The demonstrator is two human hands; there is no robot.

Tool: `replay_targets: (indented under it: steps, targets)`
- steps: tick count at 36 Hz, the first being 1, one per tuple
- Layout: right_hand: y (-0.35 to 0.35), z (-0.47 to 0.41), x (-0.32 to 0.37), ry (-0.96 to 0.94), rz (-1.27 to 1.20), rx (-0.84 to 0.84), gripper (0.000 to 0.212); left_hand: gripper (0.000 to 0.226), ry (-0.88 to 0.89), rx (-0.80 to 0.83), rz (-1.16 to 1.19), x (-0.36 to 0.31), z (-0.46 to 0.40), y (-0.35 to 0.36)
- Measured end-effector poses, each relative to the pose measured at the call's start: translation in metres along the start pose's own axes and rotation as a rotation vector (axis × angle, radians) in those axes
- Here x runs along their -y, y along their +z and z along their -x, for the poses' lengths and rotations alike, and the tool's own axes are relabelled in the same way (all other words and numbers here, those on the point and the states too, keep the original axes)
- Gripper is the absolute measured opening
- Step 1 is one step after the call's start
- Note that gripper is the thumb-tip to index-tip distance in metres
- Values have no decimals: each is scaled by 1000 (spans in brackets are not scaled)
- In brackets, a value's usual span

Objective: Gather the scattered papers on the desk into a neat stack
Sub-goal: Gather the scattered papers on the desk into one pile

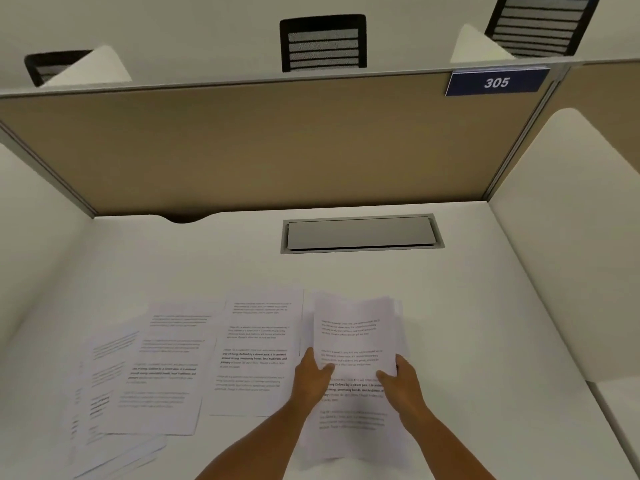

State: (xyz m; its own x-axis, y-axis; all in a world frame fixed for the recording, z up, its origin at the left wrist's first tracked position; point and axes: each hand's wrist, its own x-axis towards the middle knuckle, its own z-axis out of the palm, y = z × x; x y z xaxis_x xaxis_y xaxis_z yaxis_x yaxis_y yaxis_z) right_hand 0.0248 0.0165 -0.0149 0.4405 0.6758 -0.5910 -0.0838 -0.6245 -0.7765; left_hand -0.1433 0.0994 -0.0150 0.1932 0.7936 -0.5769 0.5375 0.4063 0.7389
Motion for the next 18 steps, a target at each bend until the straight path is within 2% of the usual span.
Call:
replay_targets:
  steps: [4, 11, 16, 18]
  targets:
    - [9, -2, 8, 23, 49, 4, 53, 40, -20, 10, -2, -2, -12, -2]
    - [14, -18, 13, 61, 143, -27, 54, 38, -45, -28, -98, -5, -45, -2]
    - [15, -33, 13, 113, 503, -155, 56, 64, -44, -39, -320, -7, -63, 1]
    - [14, -37, 12, 135, 577, -195, 57, 74, -27, -13, -372, -8, -68, 1]
